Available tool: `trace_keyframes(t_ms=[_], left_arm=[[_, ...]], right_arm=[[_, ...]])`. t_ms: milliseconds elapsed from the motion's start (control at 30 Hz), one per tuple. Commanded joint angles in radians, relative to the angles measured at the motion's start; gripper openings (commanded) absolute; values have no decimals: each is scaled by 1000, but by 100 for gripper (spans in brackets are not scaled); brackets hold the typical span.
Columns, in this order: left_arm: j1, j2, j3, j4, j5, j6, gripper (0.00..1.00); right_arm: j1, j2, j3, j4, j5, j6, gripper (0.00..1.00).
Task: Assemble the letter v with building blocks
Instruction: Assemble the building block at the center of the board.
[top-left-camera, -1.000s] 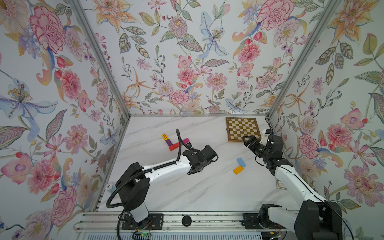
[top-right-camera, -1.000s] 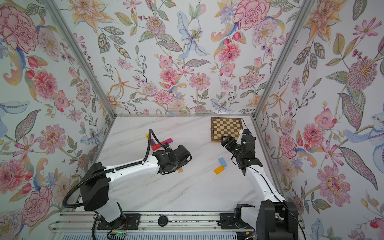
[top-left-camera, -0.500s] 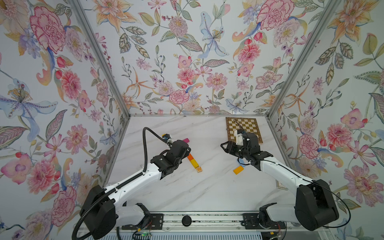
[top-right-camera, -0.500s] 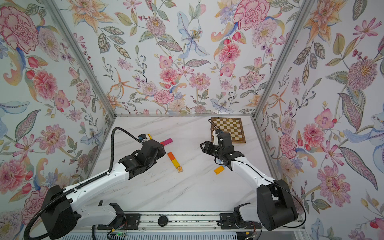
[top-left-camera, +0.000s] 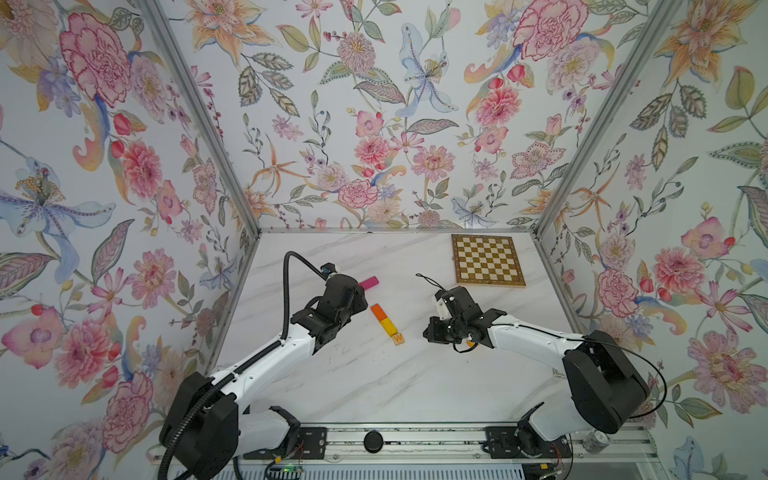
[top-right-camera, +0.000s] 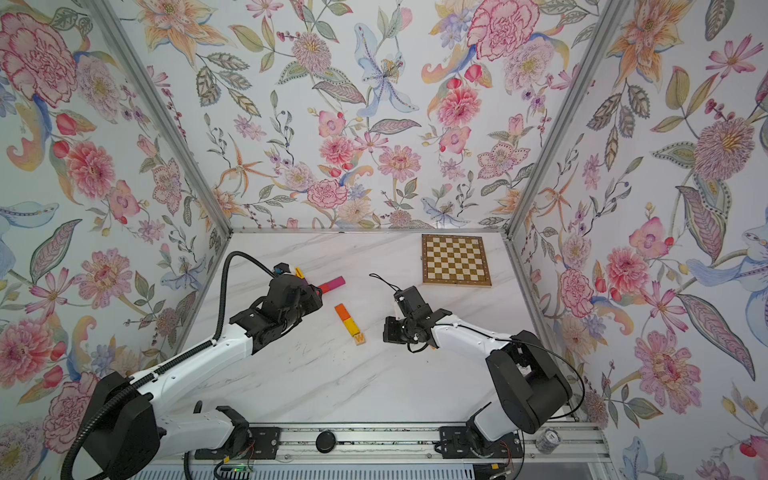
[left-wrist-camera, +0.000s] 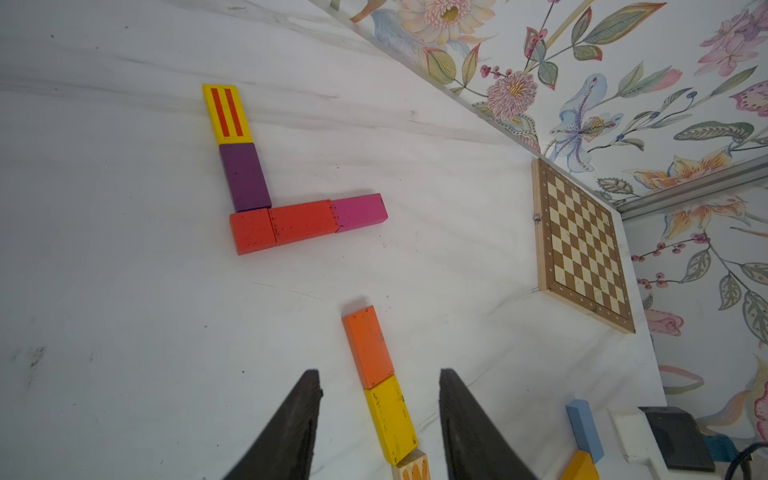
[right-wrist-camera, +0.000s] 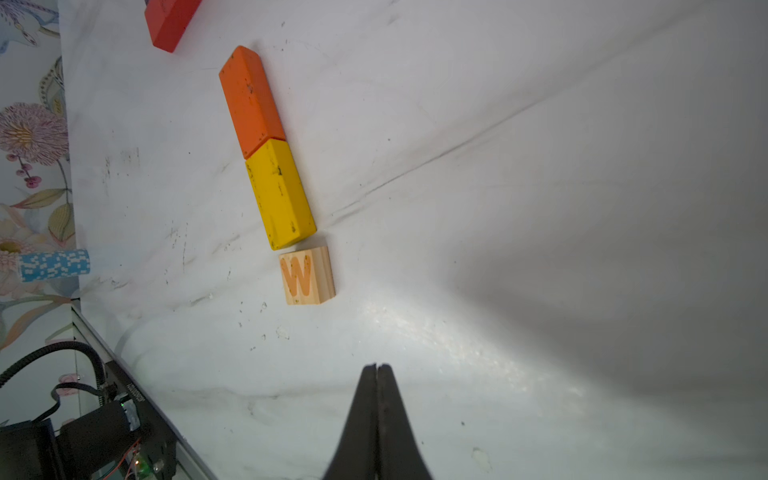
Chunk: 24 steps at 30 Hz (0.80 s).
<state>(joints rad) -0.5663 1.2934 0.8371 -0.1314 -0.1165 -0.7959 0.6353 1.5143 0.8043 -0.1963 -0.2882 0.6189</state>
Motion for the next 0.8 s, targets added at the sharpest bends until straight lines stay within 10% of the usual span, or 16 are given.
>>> trace_keyframes(t_ms=[0,767], left_arm=[[19,48,-17,24,57,62,49],[40,110,-25,41,101,83,43]], right_arm=[[29,8,-3,-39,31,18,1],[97,173,-1,70,-14,90,0]])
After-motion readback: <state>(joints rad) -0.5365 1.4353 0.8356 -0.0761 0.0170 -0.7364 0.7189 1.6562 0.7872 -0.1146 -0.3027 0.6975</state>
